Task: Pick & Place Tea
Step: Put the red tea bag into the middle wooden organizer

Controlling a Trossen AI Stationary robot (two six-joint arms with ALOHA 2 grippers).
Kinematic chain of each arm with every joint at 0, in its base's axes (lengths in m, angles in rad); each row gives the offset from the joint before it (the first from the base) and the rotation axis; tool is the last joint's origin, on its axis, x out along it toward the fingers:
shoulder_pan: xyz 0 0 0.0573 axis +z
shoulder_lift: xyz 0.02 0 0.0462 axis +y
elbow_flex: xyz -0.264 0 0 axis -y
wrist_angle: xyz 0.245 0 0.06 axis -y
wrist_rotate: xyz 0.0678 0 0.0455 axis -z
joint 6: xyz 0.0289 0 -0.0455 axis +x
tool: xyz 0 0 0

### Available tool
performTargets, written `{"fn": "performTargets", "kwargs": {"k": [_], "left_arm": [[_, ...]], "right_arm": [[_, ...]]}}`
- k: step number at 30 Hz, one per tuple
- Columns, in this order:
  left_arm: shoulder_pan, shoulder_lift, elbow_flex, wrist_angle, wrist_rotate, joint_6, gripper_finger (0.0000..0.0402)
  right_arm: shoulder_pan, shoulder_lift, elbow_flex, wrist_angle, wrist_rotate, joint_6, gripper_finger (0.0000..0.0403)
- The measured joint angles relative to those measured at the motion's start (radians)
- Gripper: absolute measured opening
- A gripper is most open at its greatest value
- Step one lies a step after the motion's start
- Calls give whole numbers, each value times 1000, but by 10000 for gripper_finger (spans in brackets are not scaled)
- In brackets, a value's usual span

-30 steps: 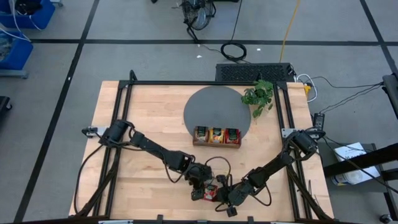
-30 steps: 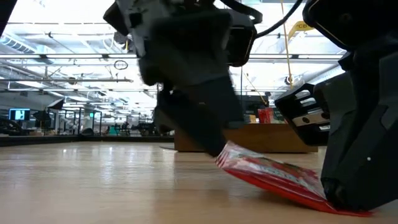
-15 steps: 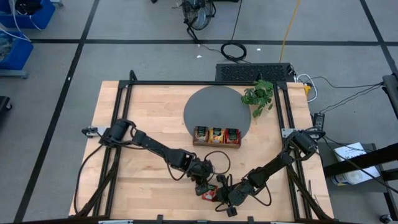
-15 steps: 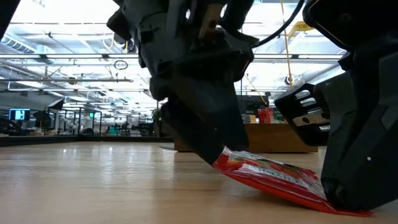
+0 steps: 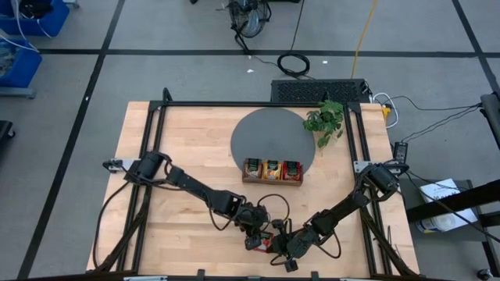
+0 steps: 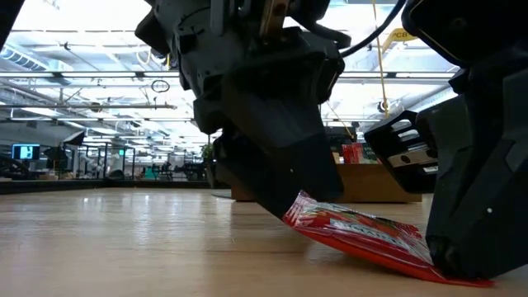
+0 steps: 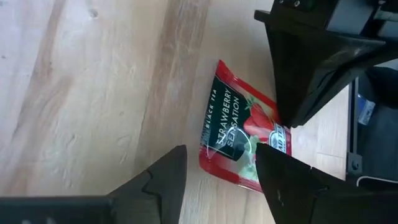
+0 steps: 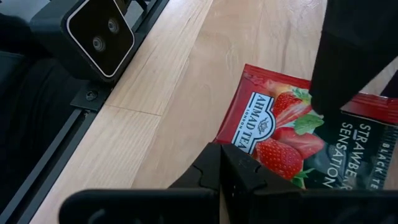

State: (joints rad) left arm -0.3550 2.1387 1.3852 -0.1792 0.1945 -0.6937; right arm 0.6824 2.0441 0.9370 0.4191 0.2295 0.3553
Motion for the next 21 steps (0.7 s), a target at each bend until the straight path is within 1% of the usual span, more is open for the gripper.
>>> {"fn": "performTargets", "kwargs": {"k": [3, 5, 9, 15, 16, 21], "left_arm": [[-2, 0, 0, 17, -24, 6, 192], [-2, 1, -1, 27, -30, 14, 178], [2, 2, -2, 25, -38, 26, 124], [-2, 5, -3, 28, -42, 109, 24], [-3, 5, -3, 28, -43, 125, 13], [-13, 0, -4, 46, -49, 179, 7]], "right_arm": [[0, 0, 0, 0, 0, 0, 0], [0, 0, 0, 0, 0, 0, 0], [0, 0, 0, 0, 0, 0, 0], [0, 0, 0, 1, 2, -6, 0], [0, 0, 0, 2, 3, -10, 0], [0, 0, 0, 38, 4, -48, 0]]}}
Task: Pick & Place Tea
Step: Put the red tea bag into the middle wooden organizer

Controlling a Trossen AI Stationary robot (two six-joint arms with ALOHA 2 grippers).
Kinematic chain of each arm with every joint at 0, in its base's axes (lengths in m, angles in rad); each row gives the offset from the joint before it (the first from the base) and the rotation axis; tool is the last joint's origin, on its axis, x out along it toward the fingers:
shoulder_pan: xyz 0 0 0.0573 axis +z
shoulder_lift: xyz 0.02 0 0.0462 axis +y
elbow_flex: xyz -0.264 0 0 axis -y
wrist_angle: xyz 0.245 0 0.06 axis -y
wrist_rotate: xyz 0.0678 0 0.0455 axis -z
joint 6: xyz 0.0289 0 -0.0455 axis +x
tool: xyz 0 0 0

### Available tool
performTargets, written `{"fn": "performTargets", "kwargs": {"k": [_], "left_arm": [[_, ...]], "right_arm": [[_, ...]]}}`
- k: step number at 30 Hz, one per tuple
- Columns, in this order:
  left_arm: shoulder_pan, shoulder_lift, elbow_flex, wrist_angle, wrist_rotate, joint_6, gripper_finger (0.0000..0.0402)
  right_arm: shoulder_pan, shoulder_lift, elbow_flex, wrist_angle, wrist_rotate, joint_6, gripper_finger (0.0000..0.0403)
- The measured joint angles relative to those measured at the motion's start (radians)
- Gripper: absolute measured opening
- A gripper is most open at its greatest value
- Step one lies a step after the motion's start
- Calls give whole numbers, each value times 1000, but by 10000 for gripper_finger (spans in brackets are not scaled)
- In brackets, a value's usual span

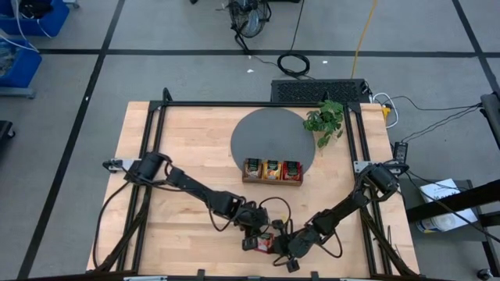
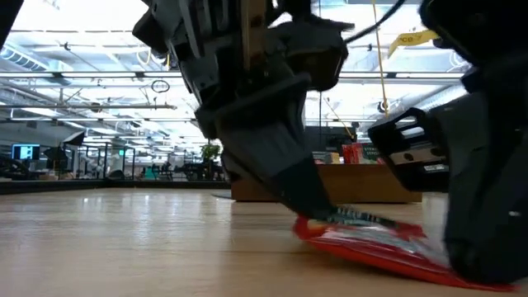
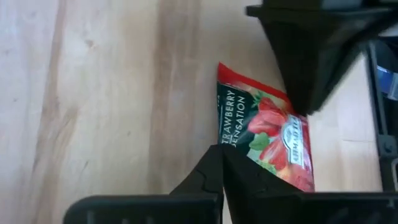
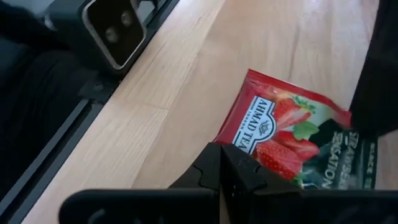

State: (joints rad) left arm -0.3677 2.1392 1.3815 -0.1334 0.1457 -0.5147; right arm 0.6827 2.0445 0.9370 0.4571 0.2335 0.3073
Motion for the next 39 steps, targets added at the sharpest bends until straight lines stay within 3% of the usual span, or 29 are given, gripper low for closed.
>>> {"fn": "performTargets", "kwargs": {"k": [6, 10, 15, 20, 25, 30, 34, 39], "left_arm": [[-12, -39, 0, 2, -35, 52, 4], [-28, -95, 0, -3, -114, 99, 4], [-57, -182, 1, -5, -242, 170, 3], [-113, -219, 2, 2, -448, 252, 2], [-156, -218, 2, 2, -561, 285, 2], [-165, -214, 2, -8, -600, 268, 2], [-165, -214, 2, -30, -594, 237, 1], [-163, -213, 2, -54, -598, 222, 1]], "right_arm": [[16, -63, -5, 8, 16, -103, 0], [57, -156, -4, -5, 123, -167, 0], [122, -263, -3, -53, 315, -240, 0], [191, -347, -2, -79, 644, -294, 4], [224, -379, -1, -80, 803, -320, 42], [201, -382, -1, -88, 793, -281, 103], [138, -431, 4, -134, 624, -190, 139], [60, -464, 50, -302, 490, -143, 155]]}}
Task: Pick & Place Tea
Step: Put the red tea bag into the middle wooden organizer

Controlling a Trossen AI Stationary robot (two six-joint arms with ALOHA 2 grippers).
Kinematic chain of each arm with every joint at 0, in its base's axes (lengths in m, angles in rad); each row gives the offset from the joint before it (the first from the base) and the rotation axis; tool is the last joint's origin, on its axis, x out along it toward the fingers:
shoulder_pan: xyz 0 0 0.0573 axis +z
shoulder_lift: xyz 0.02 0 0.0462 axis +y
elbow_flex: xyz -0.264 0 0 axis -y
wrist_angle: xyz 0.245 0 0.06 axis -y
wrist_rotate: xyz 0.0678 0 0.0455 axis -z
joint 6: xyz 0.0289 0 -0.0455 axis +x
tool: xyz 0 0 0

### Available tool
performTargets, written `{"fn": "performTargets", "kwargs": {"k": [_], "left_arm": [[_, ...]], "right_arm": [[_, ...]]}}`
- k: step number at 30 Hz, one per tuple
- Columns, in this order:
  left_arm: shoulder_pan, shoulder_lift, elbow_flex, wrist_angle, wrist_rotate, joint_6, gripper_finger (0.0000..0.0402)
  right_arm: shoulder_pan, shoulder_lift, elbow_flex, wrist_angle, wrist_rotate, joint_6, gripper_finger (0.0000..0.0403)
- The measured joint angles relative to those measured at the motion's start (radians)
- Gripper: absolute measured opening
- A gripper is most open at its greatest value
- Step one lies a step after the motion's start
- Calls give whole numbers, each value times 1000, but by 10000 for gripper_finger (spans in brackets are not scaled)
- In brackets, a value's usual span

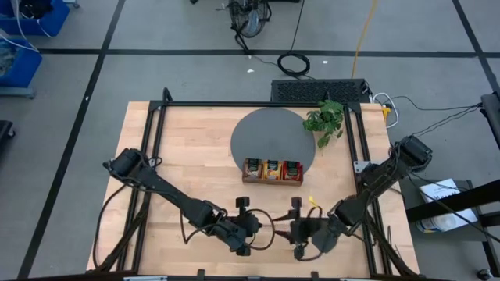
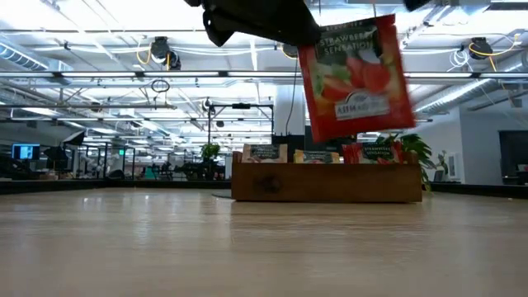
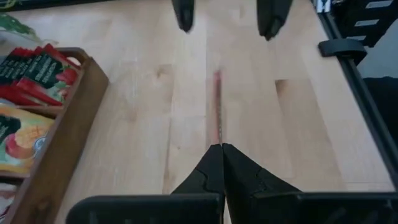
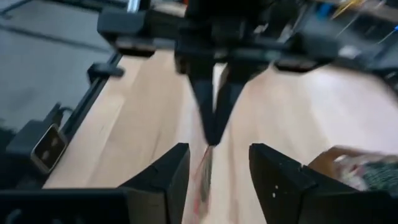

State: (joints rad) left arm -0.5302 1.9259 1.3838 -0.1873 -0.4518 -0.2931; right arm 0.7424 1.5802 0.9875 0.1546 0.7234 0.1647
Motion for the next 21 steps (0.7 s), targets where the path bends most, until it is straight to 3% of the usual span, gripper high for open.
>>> {"fn": "performTargets", "kwargs": {"k": [5, 12, 21], "left_arm": [[15, 1, 0, -13, -13, -4, 1], [45, 36, 0, 6, -19, 3, 1], [54, 40, 0, 60, 4, 25, 1]], "right_arm": [[-76, 0, 70, -208, -174, 94, 152], [-135, 3, 85, -312, -285, 157, 150], [-159, 42, 85, -361, -317, 173, 150]]}}
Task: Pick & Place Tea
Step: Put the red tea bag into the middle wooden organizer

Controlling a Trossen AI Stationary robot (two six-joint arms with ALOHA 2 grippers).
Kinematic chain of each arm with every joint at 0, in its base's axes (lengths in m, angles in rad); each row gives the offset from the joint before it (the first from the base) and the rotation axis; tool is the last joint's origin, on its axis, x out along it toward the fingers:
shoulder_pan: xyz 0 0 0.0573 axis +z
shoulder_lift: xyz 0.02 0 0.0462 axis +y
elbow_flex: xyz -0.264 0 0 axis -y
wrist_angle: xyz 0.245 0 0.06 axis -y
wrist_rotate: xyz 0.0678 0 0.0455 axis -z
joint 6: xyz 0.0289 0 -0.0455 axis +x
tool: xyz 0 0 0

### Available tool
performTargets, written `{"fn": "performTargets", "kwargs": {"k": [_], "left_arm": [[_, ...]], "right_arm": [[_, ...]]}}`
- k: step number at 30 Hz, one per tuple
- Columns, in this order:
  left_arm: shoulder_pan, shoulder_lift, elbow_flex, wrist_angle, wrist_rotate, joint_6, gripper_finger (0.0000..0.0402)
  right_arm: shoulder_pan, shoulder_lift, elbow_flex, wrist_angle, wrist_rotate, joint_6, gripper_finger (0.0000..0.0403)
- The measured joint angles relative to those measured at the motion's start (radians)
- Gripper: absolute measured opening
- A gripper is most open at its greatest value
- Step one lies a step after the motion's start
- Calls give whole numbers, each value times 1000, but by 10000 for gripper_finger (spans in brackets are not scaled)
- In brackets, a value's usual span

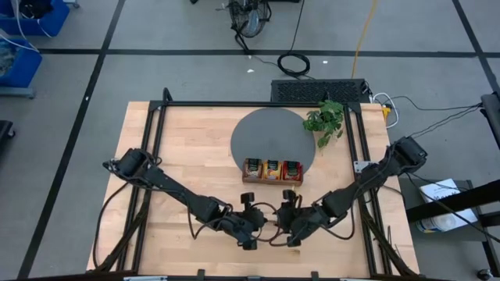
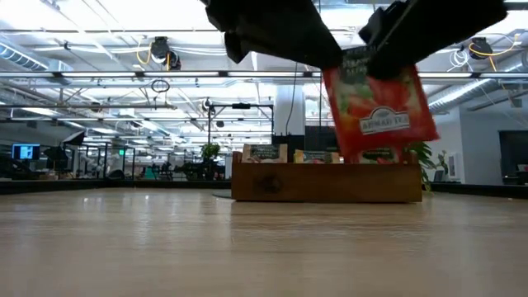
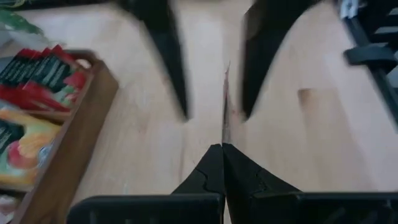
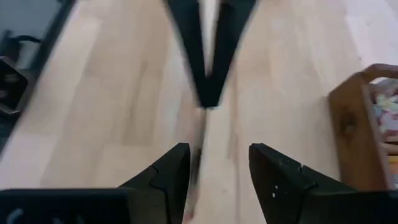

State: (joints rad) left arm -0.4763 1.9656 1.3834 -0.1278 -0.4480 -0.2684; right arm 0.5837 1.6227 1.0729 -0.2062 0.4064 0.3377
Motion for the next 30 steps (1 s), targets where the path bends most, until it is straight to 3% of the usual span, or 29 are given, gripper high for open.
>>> {"fn": "performTargets", "kwargs": {"k": [7, 14, 21, 27, 30], "left_arm": [[0, -1, 0, 5, 8, 2, 1], [0, -1, 0, 1, 8, 4, 1], [0, -1, 0, -2, -17, 2, 6], [-19, -14, 0, 2, -78, 63, 70], [-40, -22, 0, -13, -75, 75, 111]], "right_arm": [[-29, 8, 0, -9, 4, 7, 126], [-47, 8, 0, -9, -99, -29, 13], [-52, 8, 0, -7, -92, -44, 2], [-52, -18, 0, -49, -59, -81, 1], [-52, -54, 0, -134, 9, -70, 1]]}}
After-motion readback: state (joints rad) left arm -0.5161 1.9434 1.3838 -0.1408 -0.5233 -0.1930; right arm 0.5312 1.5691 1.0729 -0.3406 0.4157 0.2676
